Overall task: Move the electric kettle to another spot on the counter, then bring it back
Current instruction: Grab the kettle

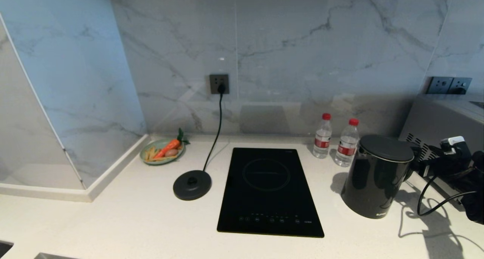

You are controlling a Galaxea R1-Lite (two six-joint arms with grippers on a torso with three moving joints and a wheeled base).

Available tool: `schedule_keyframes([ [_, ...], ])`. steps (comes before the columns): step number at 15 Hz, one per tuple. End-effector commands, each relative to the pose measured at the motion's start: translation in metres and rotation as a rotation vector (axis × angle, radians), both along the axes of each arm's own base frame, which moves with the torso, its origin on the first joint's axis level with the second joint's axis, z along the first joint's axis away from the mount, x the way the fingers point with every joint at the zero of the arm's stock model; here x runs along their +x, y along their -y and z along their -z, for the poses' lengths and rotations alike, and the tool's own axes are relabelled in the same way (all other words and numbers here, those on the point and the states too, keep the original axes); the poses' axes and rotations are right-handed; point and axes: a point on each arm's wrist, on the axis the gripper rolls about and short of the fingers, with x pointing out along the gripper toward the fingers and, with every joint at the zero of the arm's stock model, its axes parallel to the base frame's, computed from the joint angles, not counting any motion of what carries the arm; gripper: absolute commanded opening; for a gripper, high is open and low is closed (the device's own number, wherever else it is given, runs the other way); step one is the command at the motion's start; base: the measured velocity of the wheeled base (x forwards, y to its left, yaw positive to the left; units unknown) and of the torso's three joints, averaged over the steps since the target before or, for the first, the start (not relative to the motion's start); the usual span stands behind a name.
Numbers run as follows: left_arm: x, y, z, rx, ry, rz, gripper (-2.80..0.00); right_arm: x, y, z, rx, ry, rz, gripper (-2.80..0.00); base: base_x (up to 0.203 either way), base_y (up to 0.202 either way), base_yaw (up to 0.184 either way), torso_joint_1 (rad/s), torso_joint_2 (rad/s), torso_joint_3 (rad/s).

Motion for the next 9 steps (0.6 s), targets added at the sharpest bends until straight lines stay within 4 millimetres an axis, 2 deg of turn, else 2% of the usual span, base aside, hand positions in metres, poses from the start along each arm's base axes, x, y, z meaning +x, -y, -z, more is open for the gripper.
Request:
schedule_keyframes([
  [1,0.0,0.0,0.0,0.0,0.0,0.0,-2.8,0.003,0.0,0.003,-0.007,0.005,0.007,0.0,0.0,0.0,0.0,0.0,0.0,0.0],
  [9,0.0,0.0,0.0,0.0,0.0,0.0,-2.8,0.017,-0.006,0.007,0.018,0.016,-0.021,0.0,0.0,0.0,0.0,0.0,0.0,0.0],
])
